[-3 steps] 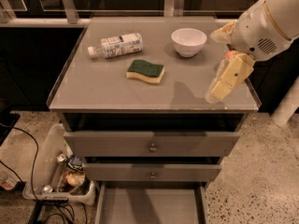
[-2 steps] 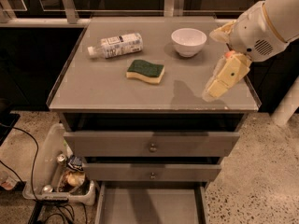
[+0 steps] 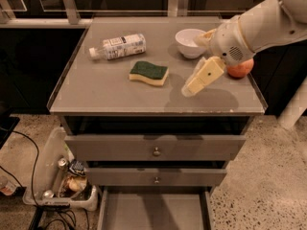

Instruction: Place sponge into bottom drawer

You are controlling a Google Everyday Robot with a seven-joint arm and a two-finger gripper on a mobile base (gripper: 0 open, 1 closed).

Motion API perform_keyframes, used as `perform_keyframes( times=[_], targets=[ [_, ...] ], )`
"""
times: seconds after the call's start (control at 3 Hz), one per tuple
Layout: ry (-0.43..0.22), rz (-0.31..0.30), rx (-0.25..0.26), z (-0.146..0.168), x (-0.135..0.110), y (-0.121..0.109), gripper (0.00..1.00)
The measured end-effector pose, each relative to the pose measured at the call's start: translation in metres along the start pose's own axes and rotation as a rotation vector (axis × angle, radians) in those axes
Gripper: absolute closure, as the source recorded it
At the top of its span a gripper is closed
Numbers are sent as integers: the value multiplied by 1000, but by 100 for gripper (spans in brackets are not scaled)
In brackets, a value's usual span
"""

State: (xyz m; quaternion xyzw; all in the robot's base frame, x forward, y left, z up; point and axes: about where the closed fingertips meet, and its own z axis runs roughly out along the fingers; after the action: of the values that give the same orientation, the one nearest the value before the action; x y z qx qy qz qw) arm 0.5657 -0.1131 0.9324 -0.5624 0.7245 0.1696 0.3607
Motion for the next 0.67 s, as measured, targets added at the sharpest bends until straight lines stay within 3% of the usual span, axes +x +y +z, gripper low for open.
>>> perform_keyframes(
  times=[0.67],
  targets=[
    [-65, 103, -62, 51, 12, -24, 0]
  ],
)
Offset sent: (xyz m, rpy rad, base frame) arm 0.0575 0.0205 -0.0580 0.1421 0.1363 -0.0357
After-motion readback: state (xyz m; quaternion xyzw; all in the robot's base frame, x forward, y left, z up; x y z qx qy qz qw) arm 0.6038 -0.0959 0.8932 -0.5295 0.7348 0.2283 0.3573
